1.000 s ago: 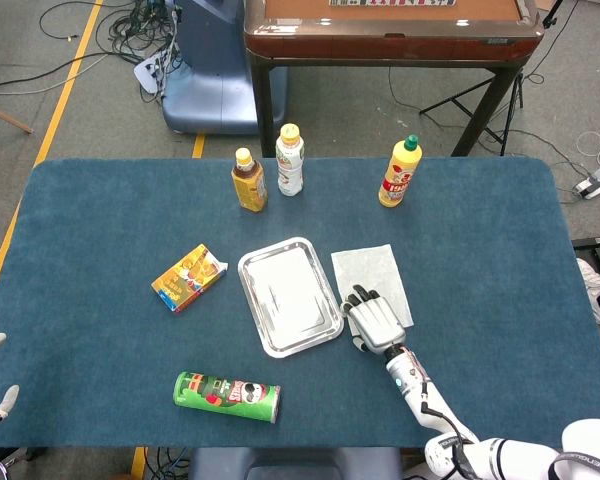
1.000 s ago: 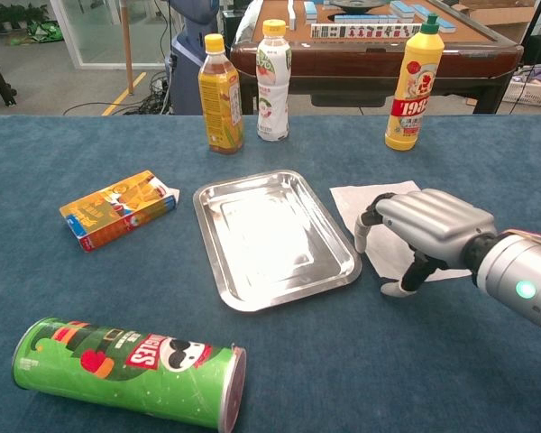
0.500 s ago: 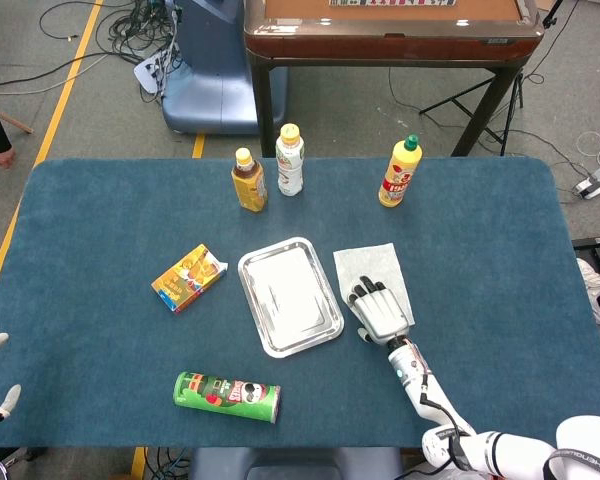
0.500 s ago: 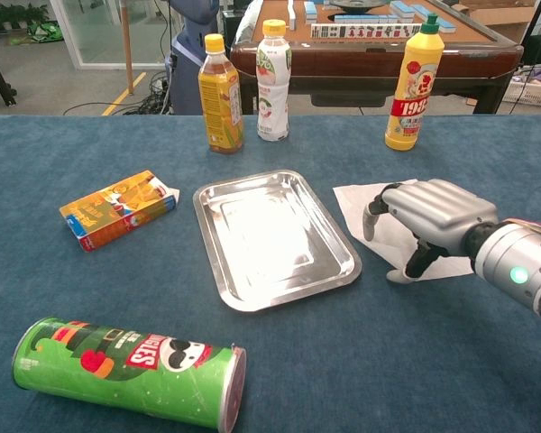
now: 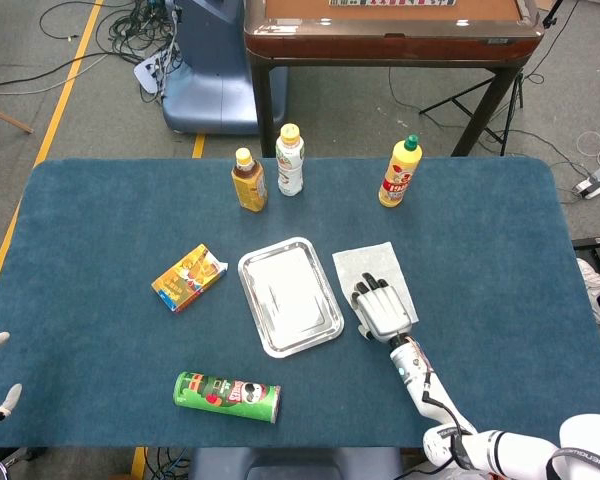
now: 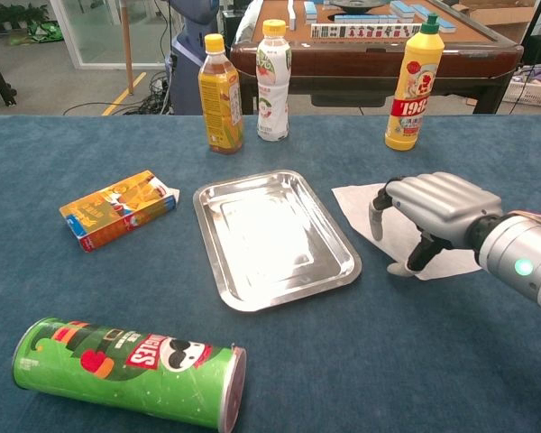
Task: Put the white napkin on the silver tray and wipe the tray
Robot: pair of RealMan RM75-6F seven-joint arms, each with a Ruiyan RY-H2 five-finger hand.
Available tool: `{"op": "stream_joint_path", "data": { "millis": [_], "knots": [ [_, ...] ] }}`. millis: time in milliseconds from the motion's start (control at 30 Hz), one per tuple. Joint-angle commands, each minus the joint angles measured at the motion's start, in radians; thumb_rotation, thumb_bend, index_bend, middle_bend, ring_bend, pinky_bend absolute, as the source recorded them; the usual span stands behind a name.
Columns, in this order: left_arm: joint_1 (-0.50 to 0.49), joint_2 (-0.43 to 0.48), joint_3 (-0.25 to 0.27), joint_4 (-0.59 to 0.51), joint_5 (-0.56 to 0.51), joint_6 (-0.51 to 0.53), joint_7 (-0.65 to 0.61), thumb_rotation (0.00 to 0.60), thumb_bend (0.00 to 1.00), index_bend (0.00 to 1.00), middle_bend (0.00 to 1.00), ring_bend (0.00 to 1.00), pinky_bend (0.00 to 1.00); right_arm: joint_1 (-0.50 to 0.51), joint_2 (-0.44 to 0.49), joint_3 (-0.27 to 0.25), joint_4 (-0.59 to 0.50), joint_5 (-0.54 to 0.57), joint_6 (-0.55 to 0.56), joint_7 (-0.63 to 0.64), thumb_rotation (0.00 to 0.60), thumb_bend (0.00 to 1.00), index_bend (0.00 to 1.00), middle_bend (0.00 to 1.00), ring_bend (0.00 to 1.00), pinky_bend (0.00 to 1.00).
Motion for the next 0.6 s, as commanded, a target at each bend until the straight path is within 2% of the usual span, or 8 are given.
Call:
{"op": "stream_joint_path", "data": {
  "millis": [33, 367, 600],
  "knots": [
    [-0.001, 0.000, 0.000, 0.000, 0.000, -0.002, 0.001, 0.600, 0.27, 0.20, 0.12, 0.12, 0.00, 0.001, 0.005, 0.000, -0.009, 0.011, 0.005, -0.013, 0.600, 0.20, 0.50, 0.30, 0.13, 0.32],
    [-0.003, -0.004, -0.001, 0.005, -0.003, -0.007, -0.001, 0.600, 0.27, 0.20, 0.12, 0.12, 0.00, 0.002, 0.012, -0.004, -0.022, 0.049, 0.011, -0.046, 0.600, 0.20, 0.53, 0.32, 0.14, 0.33],
    [-0.008, -0.011, -0.003, 0.011, -0.005, -0.015, -0.003, 0.600, 0.27, 0.20, 0.12, 0.12, 0.00, 0.001, 0.026, -0.011, -0.032, 0.066, 0.011, -0.055, 0.600, 0.35, 0.55, 0.32, 0.14, 0.33]
  ]
}}
